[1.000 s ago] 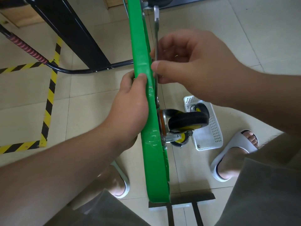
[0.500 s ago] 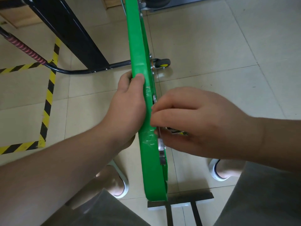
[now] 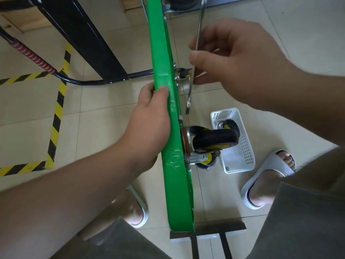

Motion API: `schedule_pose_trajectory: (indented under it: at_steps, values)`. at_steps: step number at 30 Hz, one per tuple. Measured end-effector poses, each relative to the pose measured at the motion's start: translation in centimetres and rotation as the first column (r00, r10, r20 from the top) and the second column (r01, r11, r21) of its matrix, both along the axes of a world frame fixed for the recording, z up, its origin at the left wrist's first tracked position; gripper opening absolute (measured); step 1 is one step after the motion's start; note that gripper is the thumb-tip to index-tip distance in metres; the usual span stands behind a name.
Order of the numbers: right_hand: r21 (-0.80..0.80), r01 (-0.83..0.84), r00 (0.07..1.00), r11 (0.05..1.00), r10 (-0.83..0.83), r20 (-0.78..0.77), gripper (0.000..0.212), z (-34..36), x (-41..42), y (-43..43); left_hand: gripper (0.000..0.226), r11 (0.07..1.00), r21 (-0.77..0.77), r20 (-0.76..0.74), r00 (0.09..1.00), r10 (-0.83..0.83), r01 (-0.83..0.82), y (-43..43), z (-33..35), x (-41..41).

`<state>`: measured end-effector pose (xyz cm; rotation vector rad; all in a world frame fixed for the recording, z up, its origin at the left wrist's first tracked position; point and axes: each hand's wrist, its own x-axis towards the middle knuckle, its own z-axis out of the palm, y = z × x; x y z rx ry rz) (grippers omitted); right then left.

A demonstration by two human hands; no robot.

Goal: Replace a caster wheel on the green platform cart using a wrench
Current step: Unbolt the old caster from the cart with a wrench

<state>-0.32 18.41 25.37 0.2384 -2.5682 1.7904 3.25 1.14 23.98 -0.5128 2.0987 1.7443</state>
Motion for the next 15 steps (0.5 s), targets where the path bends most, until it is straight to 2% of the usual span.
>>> schedule_pose_trajectory:
  at_steps: [3,6,11,15]
  values:
    - [-0.145,0.100,0.968,0.984,-0.063,0.243,0.011,-1.1,-1.3,-0.1,0.030,1.000,-0.005,-0.009,1.000,0.008,-0.008,0.0,-0.2,-0.1]
    - [-0.224,0.187,0.916,0.957,-0.087,0.393,0.016,-2.2,-2.2,-0.3,0.030,1.000,-0.026,-0.019,1.000,0.004,-0.005,-0.1,-0.3,-0.2]
    - [-0.276,0.238,0.859,0.931,-0.070,0.507,0.030,-3.1,-2.7,-0.5,0.030,0.999,-0.048,-0.036,0.999,0.004,-0.005,-0.1,-0.3,-0.2]
    - [-0.300,0.236,0.831,0.924,-0.031,0.555,0.029,-3.8,-2.7,-1.2,0.030,0.995,-0.096,-0.057,0.998,-0.018,0.012,0.0,-0.2,-0.1]
